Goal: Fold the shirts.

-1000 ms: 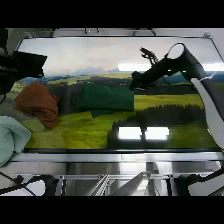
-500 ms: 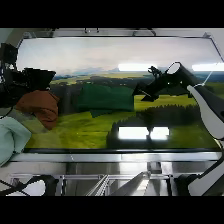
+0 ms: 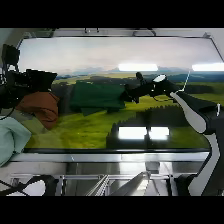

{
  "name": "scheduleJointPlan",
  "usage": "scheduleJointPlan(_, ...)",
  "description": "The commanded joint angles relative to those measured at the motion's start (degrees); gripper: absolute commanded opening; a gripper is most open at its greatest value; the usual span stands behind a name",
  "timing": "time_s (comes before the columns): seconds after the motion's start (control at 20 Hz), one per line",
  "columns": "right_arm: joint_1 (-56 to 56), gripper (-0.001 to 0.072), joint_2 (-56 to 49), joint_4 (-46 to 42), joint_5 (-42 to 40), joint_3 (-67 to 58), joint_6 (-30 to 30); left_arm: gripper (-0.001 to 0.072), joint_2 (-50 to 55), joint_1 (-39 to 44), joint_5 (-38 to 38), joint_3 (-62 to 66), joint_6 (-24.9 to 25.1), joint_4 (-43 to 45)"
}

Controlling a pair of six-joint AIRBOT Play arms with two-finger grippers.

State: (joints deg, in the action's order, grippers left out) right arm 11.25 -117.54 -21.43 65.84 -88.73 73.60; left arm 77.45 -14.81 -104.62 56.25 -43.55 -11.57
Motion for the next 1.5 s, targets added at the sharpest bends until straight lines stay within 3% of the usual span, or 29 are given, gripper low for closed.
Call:
scheduleJointPlan(0.0, 0.0, 0.0022, 0.7, 8.2, 1.3, -0.2, -5.2, 0.0021, 0.0, 1.7, -0.4, 0.0, 0.0, -0.1)
scheduleJointPlan(0.2, -5.1, 0.0022, 10.4, 7.9, 6.8, -0.2, -7.8, 0.0021, 0.0, 4.3, -0.4, 0.0, -0.5, 0.0)
scheduleJointPlan(0.35, -14.3, 0.0021, 22.7, 3.8, 7.5, -0.2, -6.0, 0.0021, 0.0, 5.7, -0.5, 0.0, -0.5, 0.0)
scheduleJointPlan(0.7, -42.9, 0.0022, 42.9, -27.9, 5.7, -0.3, 9.1, 0.0021, 0.0, 9.5, 0.0, 0.0, -0.4, 0.0)
scheduleJointPlan(0.8, -52.3, 0.0022, 43.3, -31.6, 2.9, -0.3, 12.2, 0.0021, 0.0, 10.6, 0.7, 0.0, -0.4, 0.0)
scheduleJointPlan(0.95, -65.2, 0.0022, 40.7, -27.8, 0.5, -0.7, 12.7, 0.0021, 0.0, 12.0, 0.9, 0.0, -0.4, 0.0)
scheduleJointPlan(1.2, -74.9, 0.0022, 35.1, -25.3, 10.8, -9.7, 6.3, 0.0021, 0.0, 13.6, 4.5, 0.0, -0.4, 0.1)
scheduleJointPlan(1.3, -75.8, 0.0021, 34.0, -30.3, 17.4, -12.0, 8.1, 0.0021, 0.0, 13.6, 6.0, 0.0, -0.4, 0.1)
scheduleJointPlan(1.45, -75.7, 0.0021, 34.0, -48.9, 26.1, -12.1, 16.2, 0.0021, 0.0, 13.6, 6.0, 0.0, -0.4, 0.1)
